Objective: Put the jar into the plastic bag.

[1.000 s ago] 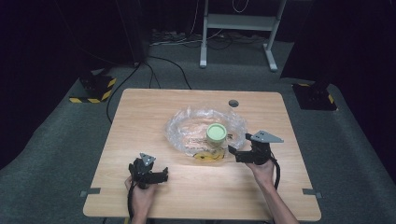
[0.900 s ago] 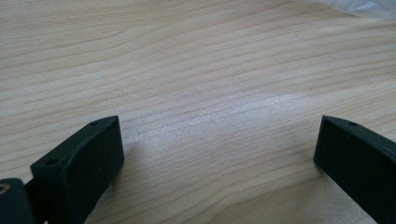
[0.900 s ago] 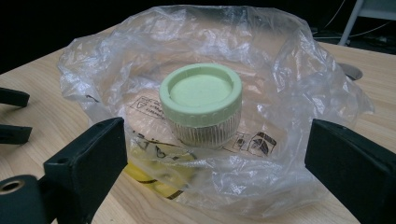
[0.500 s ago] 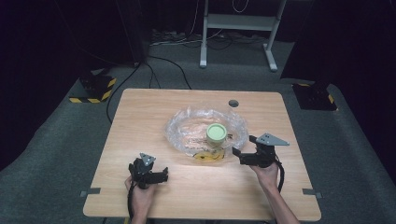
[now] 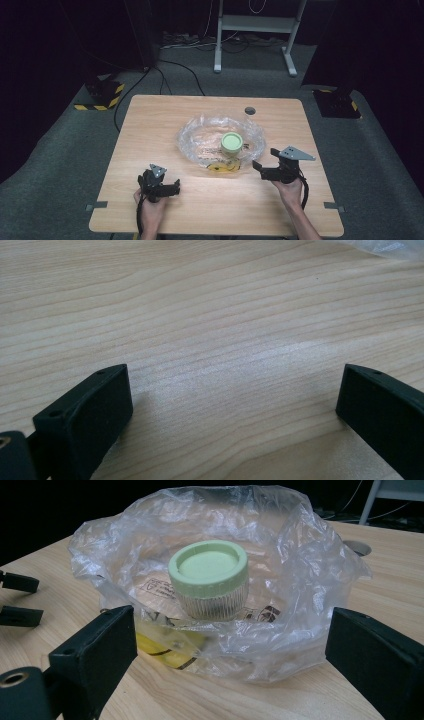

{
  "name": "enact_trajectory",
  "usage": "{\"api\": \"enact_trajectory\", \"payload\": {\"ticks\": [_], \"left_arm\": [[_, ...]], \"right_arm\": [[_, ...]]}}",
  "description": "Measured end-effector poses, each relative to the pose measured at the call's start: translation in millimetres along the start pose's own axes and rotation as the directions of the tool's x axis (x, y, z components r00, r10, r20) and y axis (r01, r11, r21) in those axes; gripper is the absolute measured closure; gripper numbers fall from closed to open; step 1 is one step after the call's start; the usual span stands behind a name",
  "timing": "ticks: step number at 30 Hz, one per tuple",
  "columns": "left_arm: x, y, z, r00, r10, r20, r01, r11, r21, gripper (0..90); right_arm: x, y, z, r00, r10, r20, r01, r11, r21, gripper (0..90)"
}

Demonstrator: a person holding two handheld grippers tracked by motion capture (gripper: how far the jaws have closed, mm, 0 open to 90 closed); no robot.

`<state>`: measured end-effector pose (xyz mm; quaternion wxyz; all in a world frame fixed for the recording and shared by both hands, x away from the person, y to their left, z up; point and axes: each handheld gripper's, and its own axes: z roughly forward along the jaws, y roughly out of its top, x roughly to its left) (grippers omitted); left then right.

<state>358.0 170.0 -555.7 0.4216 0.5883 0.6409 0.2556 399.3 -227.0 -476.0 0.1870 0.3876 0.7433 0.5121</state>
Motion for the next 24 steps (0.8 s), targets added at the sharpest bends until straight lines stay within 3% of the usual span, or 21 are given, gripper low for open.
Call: {"api": "enact_trajectory", "payload": {"ticks": [24], "left_arm": [[-0.1, 0.0, 0.1, 1.0000, -0.002, 0.001, 0.002, 1.0000, -0.002, 1.9]], "right_arm": [[-5.9, -26.4, -10.1, 0.9989, 0.039, 0.028, -0.040, 0.998, 0.044, 7.2]]}}
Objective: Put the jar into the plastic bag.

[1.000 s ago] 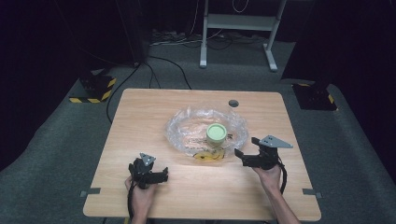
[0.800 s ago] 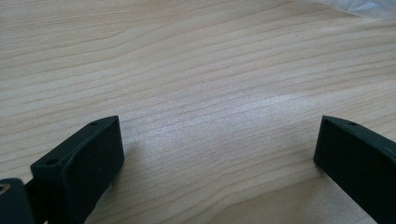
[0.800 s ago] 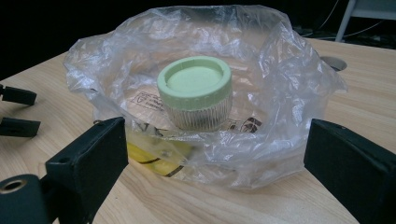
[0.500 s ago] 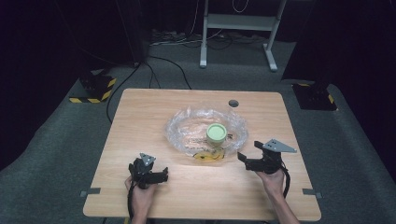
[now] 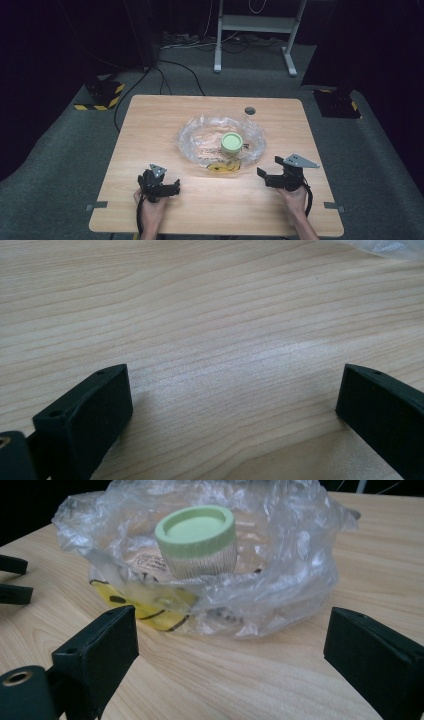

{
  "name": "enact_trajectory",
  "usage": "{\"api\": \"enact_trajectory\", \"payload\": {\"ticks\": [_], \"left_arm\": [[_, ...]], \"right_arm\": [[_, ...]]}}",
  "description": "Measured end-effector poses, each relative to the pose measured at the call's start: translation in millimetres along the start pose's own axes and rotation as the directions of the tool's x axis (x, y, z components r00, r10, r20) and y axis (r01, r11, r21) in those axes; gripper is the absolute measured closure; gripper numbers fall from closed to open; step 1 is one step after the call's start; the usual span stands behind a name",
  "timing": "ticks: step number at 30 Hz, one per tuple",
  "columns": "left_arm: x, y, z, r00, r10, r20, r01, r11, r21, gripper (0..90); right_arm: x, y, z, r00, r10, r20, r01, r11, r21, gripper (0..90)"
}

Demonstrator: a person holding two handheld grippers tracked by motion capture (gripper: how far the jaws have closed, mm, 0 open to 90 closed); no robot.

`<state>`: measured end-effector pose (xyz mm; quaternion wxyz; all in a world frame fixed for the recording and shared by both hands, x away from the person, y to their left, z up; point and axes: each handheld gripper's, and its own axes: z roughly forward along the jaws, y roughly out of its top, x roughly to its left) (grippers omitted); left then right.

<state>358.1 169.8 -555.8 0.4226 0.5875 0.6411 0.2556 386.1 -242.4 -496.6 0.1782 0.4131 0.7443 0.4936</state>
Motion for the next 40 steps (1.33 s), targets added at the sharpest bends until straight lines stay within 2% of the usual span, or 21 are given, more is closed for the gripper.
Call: {"api": "enact_trajectory", "payload": {"ticks": [8, 14, 18, 24, 28, 30, 40], "left_arm": [[-0.1, 0.0, 0.1, 1.0000, -0.001, 0.000, 0.001, 1.0000, -0.002, 1.9], [-0.1, 0.0, 0.1, 1.0000, -0.001, 0.000, 0.001, 1.0000, -0.001, 1.9], [-0.1, 0.0, 0.0, 1.0000, 0.000, 0.000, 0.000, 1.0000, -0.001, 1.9], [-0.1, 0.0, 0.0, 1.0000, -0.001, 0.000, 0.001, 1.0000, -0.001, 1.9], [0.0, 0.0, 0.0, 1.0000, 0.001, 0.000, -0.001, 1.0000, 0.000, 1.9], [0.1, 0.0, -0.2, 1.0000, 0.004, -0.002, -0.004, 1.0000, 0.003, 1.9], [-0.2, 0.0, 0.3, 1.0000, -0.004, 0.000, 0.004, 1.0000, -0.002, 1.8]], "right_arm": [[-3.9, -11.5, 4.0, 0.9996, 0.012, 0.025, -0.014, 0.999, 0.049, 7.5], [-5.2, -17.5, 10.1, 0.9986, 0.011, 0.051, -0.017, 0.994, 0.111, 8.1], [-5.5, -23.7, 17.9, 0.9965, -0.007, 0.084, -0.008, 0.983, 0.181, 8.3], [-8.2, -33.3, 29.1, 0.9941, -0.023, 0.106, -0.006, 0.965, 0.261, 7.5], [-6.0, -34.5, 31.9, 0.9905, -0.064, 0.122, 0.029, 0.962, 0.272, 8.0], [-4.0, -34.4, 34.1, 0.9850, -0.104, 0.138, 0.060, 0.956, 0.288, 7.1], [-4.4, -34.1, 34.8, 0.9853, -0.102, 0.137, 0.059, 0.955, 0.291, 6.2]]}}
